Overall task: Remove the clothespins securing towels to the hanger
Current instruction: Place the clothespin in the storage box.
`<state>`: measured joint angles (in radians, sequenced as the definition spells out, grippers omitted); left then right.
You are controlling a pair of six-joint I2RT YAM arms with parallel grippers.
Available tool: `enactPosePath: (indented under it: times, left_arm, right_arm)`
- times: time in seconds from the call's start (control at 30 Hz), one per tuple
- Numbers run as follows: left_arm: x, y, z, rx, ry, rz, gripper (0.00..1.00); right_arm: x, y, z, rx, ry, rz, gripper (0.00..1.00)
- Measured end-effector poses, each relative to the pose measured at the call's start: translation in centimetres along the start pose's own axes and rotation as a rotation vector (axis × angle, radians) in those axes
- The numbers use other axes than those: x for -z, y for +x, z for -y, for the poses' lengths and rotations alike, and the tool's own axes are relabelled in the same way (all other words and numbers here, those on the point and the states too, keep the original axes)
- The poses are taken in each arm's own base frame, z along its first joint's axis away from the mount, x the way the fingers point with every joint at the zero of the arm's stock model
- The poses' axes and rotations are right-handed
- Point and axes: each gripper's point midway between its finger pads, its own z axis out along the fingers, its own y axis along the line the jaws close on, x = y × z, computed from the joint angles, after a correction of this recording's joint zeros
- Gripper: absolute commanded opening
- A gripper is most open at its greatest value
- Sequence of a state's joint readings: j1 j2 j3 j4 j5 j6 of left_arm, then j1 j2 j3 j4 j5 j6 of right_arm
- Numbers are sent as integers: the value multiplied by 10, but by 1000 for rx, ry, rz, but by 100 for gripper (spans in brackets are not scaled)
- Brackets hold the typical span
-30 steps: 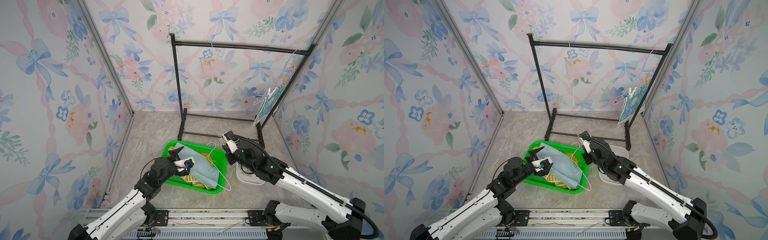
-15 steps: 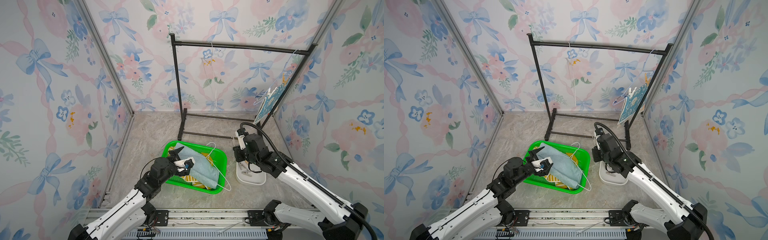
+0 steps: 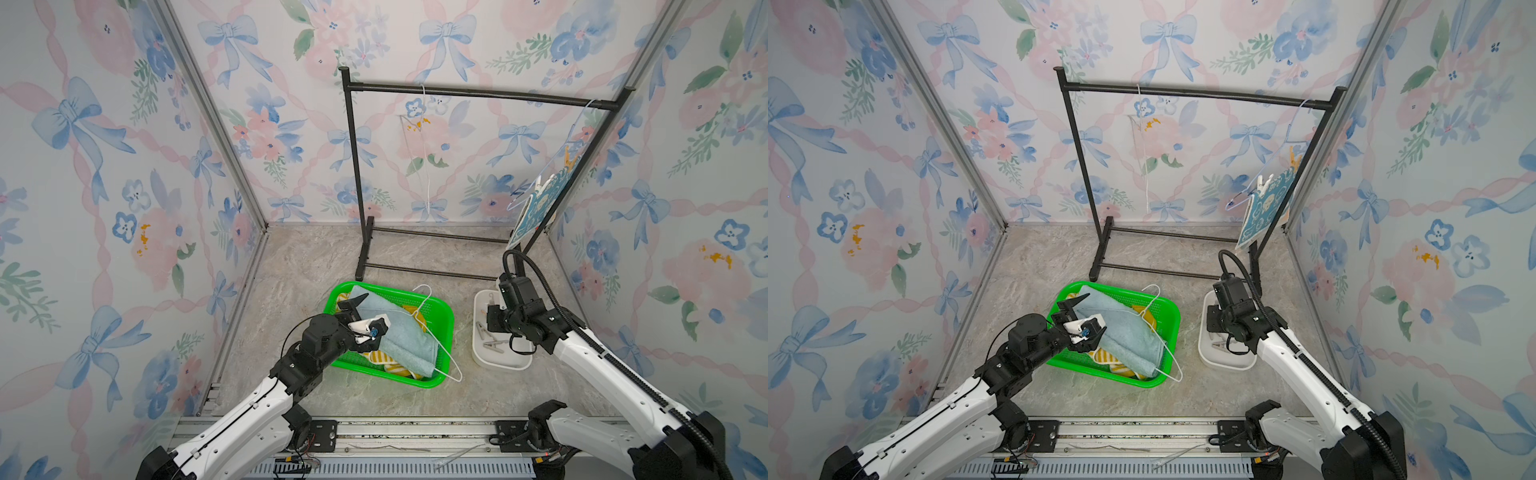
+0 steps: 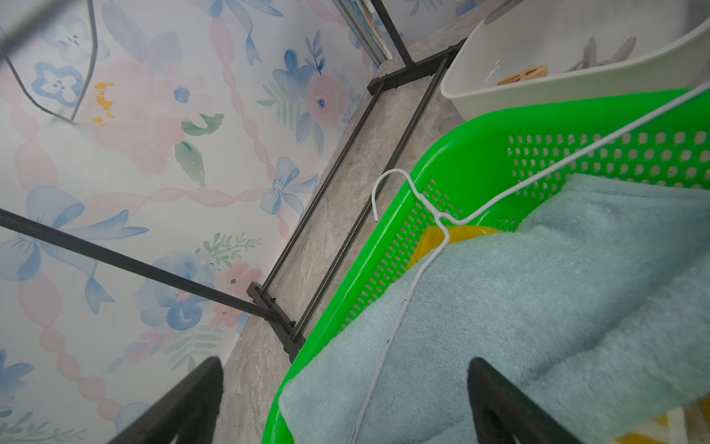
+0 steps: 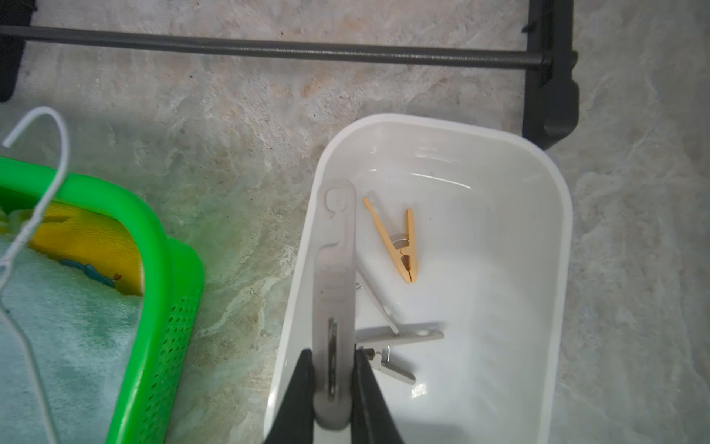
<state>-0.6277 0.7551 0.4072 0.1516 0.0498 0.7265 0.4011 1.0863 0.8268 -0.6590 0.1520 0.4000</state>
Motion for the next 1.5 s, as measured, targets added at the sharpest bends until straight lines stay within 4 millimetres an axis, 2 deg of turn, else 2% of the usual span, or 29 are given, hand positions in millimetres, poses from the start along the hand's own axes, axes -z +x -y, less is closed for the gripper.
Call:
enactPosePath:
  times: [0.23, 0.43, 0.53, 0.8, 0.93, 1.03, 1.5]
  left_arm:
    - [0, 0, 0, -7, 1, -1, 98]
    - [0, 0, 1, -7, 3, -2, 98]
    - [0, 1, 1, -7, 3, -3, 98]
    - [0, 3, 4, -14, 18, -11, 98]
    - [0, 3, 4, -14, 20, -12, 98]
    - [0, 3, 6, -14, 27, -10, 98]
    - [0, 2, 7, -24, 34, -6, 98]
  right_arm:
    - [-34, 18, 28, -76, 55, -61, 0]
    - [-54, 15, 57, -177, 84, -84, 0]
    - [-63, 15, 63, -206, 84, -101, 2]
    - [-80, 13, 65, -222, 75, -113, 7]
    - [-87, 16, 65, -224, 79, -120, 16]
    - [-88, 16, 65, -226, 79, -118, 22]
    - [-86, 13, 65, -228, 74, -103, 32]
